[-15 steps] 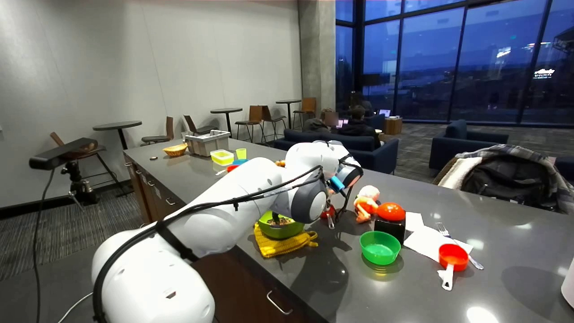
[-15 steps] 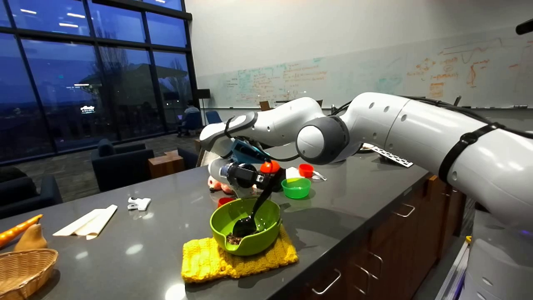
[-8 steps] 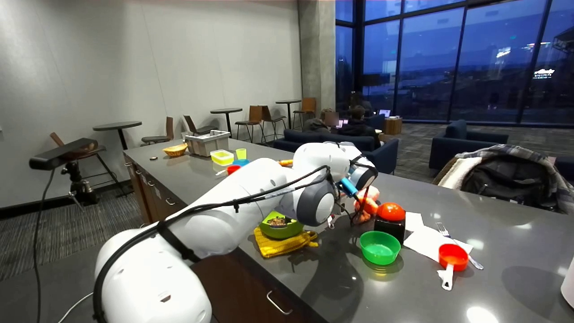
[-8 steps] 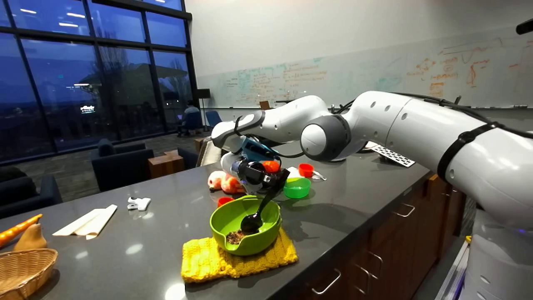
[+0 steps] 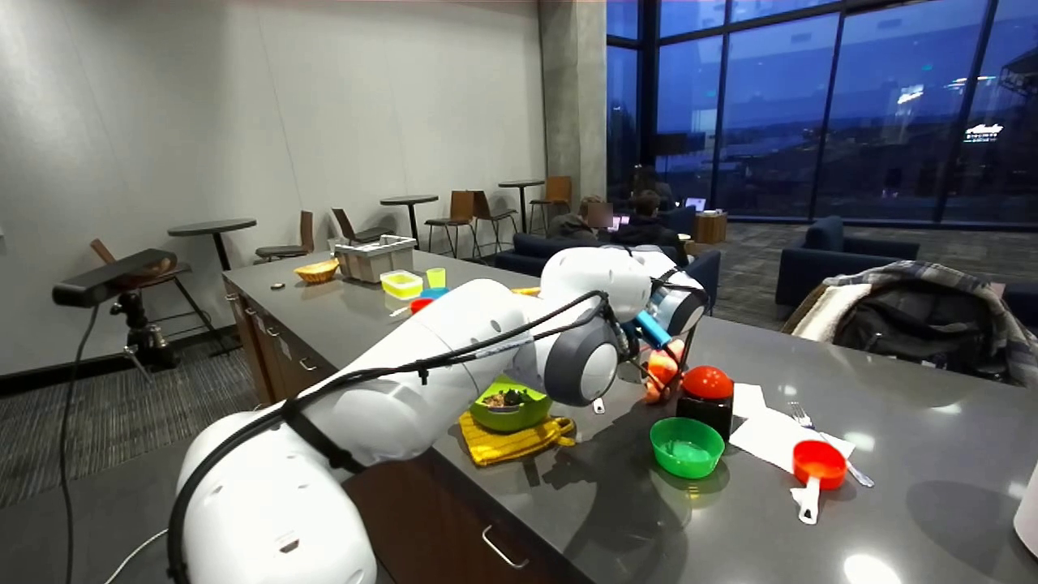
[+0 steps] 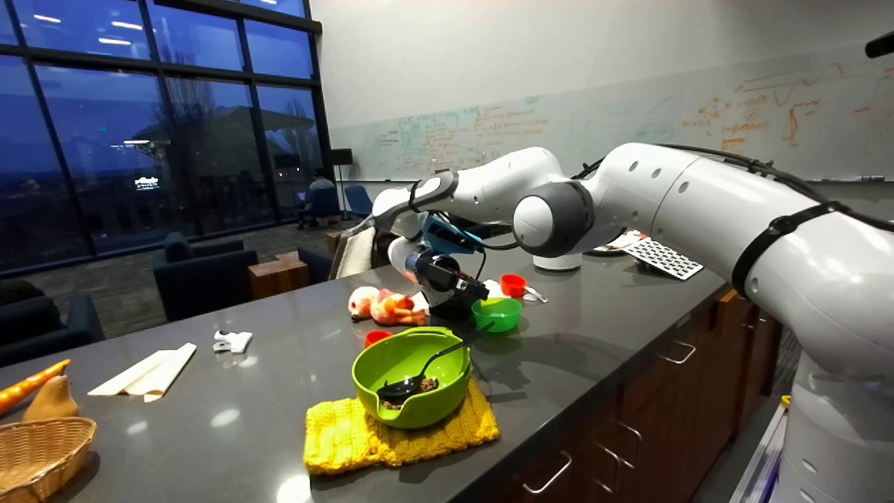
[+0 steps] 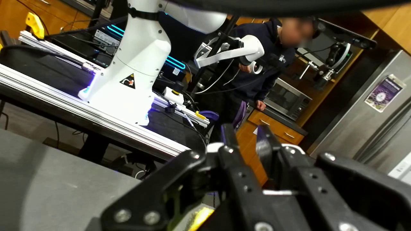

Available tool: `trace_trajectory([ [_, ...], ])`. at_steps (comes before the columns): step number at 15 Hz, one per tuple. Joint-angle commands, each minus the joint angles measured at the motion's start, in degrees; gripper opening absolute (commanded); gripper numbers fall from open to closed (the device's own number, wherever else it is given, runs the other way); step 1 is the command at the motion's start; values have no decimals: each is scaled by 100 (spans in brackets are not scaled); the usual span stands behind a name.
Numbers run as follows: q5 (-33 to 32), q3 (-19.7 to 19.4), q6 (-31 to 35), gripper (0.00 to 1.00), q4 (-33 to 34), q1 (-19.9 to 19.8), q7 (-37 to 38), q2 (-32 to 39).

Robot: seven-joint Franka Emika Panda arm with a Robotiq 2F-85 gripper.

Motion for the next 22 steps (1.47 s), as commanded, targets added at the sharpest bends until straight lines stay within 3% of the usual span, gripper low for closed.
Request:
trace_trajectory([
  [1,-163,-24,22,6,-130,9,-130,-243],
  [7,-142,3,72,6,-90,78,-140,-285],
  [8,-197,5,125,36,-79,101,-198,-307],
  [9,-218,2,182,50,-84,119,-236,-329],
  [15,-437,-24,830,88,-269,173,-714,-609],
  [17,-438,-43,1087,99,-390,167,-845,-736],
  [22,-536,-114,1835,100,-1016,150,-1230,-1172],
])
